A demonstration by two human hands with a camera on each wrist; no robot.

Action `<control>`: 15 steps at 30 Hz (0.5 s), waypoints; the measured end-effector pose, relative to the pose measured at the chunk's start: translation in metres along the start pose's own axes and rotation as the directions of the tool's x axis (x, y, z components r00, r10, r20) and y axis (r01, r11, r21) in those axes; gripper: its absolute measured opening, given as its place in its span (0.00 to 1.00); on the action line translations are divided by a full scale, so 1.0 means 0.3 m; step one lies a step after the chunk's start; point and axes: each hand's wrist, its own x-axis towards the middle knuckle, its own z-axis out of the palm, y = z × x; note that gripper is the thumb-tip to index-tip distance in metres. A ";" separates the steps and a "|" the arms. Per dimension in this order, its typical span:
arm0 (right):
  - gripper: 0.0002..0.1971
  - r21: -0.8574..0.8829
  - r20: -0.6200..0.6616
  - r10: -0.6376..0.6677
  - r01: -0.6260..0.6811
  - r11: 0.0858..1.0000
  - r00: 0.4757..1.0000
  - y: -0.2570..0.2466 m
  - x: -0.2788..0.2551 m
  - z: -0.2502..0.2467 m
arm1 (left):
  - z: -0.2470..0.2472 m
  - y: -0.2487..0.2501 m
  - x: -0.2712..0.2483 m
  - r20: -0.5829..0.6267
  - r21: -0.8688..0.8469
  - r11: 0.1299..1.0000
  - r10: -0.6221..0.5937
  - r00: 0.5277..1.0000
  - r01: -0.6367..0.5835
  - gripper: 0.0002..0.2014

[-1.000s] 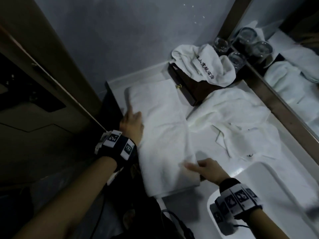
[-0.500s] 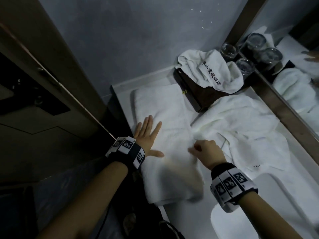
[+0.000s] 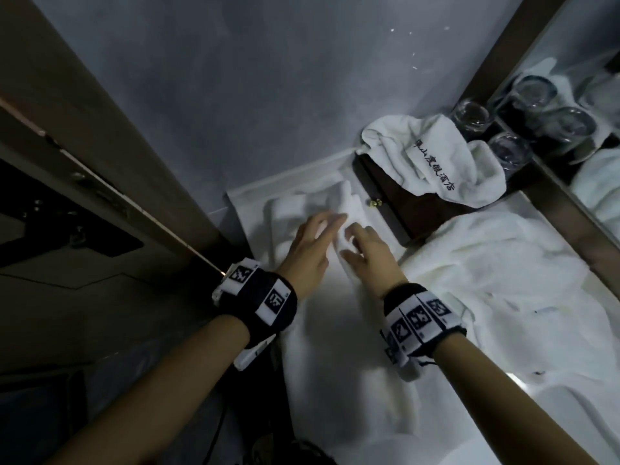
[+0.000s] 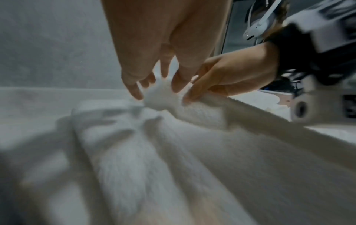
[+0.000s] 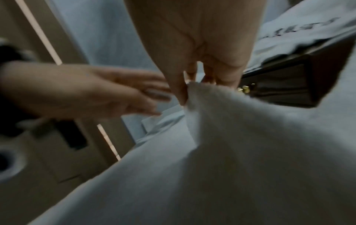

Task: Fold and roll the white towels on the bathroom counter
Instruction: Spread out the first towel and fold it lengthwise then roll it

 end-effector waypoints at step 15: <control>0.27 0.277 0.145 0.480 -0.501 0.820 0.865 0.183 -0.131 0.053 | 0.036 0.063 0.327 -0.112 -0.145 0.976 -0.177 0.978 0.160 0.21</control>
